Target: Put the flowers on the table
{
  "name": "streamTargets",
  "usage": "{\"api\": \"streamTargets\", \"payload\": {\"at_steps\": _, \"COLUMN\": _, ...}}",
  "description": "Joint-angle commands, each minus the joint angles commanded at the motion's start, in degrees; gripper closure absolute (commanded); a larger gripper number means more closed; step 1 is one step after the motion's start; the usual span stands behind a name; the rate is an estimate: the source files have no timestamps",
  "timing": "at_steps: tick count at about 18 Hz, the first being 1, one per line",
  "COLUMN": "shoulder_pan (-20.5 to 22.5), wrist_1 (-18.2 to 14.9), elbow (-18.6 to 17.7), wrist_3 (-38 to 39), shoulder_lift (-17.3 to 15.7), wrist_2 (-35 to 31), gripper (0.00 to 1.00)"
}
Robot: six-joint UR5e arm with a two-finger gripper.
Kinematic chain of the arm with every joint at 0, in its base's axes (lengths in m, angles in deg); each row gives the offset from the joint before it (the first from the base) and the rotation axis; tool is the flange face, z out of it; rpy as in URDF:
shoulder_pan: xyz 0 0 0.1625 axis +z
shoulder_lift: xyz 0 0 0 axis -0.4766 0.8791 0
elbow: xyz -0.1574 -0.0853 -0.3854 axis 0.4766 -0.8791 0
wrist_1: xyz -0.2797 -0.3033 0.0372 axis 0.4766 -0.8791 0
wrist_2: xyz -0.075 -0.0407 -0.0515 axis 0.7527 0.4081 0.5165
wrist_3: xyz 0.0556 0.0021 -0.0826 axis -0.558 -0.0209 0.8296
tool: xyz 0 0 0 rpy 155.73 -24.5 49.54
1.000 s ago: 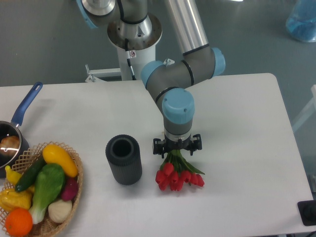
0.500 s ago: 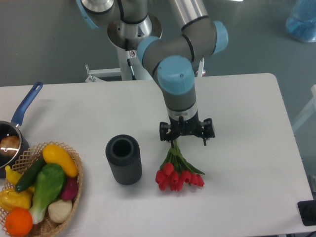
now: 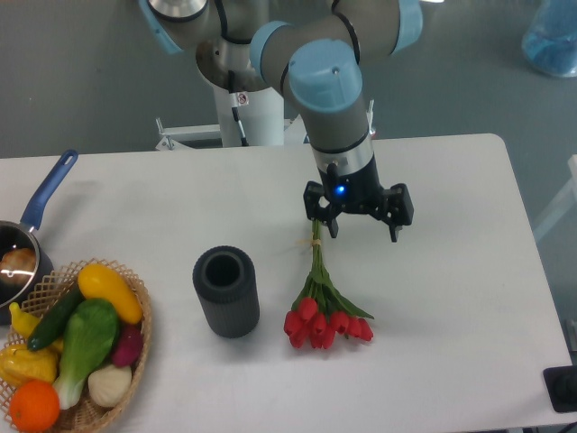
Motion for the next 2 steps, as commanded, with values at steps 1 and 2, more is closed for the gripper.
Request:
{"api": "streamTargets", "payload": {"at_steps": 1, "shoulder_pan": 0.0, "wrist_1": 0.0, "elbow": 0.0, "wrist_3": 0.0, "shoulder_lift": 0.0, "wrist_2": 0.0, "gripper": 0.0}}
{"api": "streamTargets", "payload": {"at_steps": 2, "shoulder_pan": 0.0, "wrist_1": 0.0, "elbow": 0.0, "wrist_3": 0.0, "shoulder_lift": -0.17, "wrist_2": 0.0, "gripper": 0.0}}
